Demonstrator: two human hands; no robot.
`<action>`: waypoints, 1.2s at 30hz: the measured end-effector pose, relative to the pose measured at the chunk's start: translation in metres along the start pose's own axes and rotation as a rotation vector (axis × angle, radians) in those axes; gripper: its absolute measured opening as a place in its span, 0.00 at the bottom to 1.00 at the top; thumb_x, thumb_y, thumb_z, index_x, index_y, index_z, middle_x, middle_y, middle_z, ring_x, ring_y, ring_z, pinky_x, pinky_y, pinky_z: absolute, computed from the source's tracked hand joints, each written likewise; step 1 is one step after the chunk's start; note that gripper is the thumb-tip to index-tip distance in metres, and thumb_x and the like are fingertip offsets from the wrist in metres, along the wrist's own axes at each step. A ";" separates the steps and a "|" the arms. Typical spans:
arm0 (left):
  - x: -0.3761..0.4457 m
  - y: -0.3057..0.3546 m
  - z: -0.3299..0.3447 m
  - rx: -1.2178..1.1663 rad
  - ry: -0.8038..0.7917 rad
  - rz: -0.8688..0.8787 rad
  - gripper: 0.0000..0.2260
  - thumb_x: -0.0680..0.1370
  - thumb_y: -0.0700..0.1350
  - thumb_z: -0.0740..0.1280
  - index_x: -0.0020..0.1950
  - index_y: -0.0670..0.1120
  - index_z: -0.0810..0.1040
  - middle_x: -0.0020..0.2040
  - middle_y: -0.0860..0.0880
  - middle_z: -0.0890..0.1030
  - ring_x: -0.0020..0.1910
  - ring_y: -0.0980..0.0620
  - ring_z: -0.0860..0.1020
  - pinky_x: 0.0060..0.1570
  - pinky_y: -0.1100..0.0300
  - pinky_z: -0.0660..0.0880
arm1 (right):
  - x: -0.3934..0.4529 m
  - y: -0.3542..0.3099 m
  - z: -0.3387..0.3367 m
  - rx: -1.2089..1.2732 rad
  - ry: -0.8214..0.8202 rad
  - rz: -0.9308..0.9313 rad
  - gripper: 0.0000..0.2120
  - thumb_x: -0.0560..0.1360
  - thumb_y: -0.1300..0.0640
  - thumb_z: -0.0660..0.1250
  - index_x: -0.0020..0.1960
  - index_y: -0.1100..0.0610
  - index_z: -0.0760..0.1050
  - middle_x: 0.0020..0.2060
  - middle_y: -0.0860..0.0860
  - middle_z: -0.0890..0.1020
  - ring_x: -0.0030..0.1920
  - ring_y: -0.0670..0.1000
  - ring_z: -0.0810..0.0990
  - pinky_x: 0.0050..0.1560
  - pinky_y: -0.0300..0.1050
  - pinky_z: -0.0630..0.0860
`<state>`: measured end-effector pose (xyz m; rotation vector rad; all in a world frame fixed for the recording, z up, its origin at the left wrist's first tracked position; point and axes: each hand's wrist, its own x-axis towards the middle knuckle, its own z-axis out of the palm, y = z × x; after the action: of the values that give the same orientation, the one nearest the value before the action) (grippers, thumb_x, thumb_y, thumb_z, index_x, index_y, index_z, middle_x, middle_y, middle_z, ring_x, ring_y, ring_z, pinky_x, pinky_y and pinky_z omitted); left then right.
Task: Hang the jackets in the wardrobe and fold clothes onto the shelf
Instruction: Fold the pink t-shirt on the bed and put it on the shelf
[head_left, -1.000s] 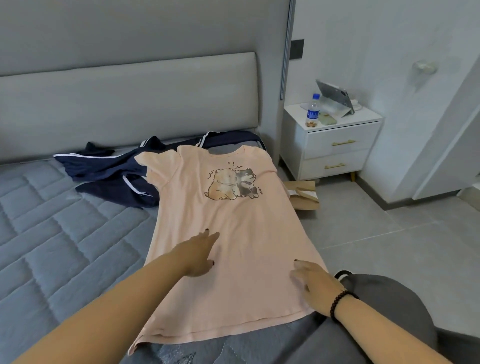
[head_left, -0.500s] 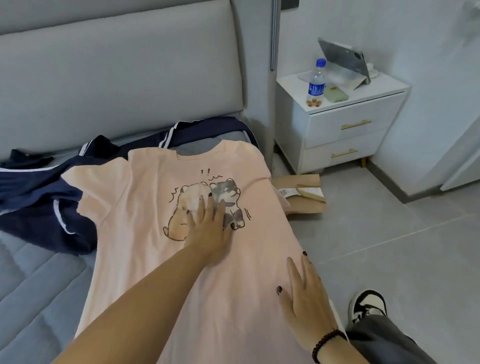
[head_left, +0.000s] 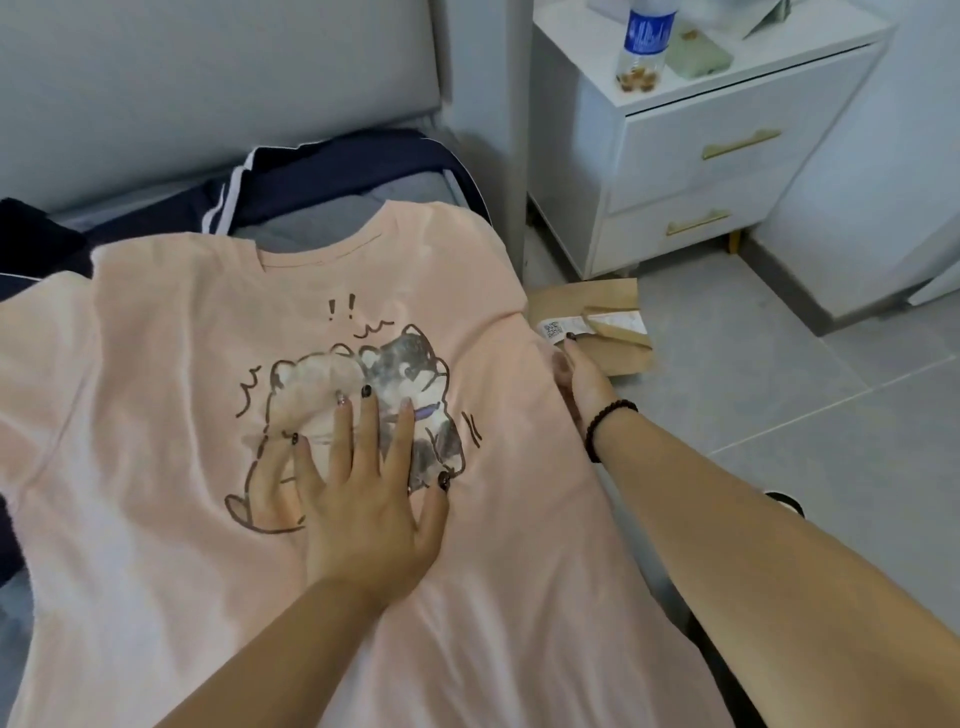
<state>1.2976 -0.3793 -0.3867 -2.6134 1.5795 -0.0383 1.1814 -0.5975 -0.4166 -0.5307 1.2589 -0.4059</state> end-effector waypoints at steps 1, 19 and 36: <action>0.000 0.000 0.000 0.001 0.001 0.002 0.34 0.75 0.61 0.52 0.79 0.48 0.59 0.77 0.40 0.62 0.78 0.40 0.55 0.70 0.32 0.54 | 0.005 -0.003 0.006 0.089 -0.034 -0.004 0.18 0.77 0.42 0.62 0.39 0.55 0.78 0.26 0.49 0.81 0.29 0.48 0.79 0.27 0.35 0.73; -0.001 -0.002 -0.001 -0.045 0.036 0.018 0.33 0.74 0.61 0.55 0.76 0.47 0.65 0.76 0.40 0.64 0.77 0.39 0.58 0.68 0.30 0.57 | -0.020 -0.012 0.037 -1.334 -0.475 -1.204 0.15 0.76 0.62 0.65 0.59 0.48 0.72 0.65 0.53 0.74 0.71 0.51 0.66 0.69 0.54 0.66; -0.007 -0.008 -0.004 -0.333 0.200 -0.077 0.32 0.77 0.54 0.53 0.78 0.40 0.57 0.78 0.44 0.59 0.78 0.48 0.54 0.76 0.49 0.46 | -0.073 0.051 0.080 -0.955 -0.181 -0.973 0.30 0.75 0.70 0.54 0.74 0.52 0.59 0.75 0.50 0.60 0.76 0.49 0.53 0.77 0.51 0.47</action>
<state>1.3006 -0.3695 -0.3820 -3.0095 1.6732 -0.0466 1.2393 -0.5026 -0.3715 -1.9762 0.8832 -0.5186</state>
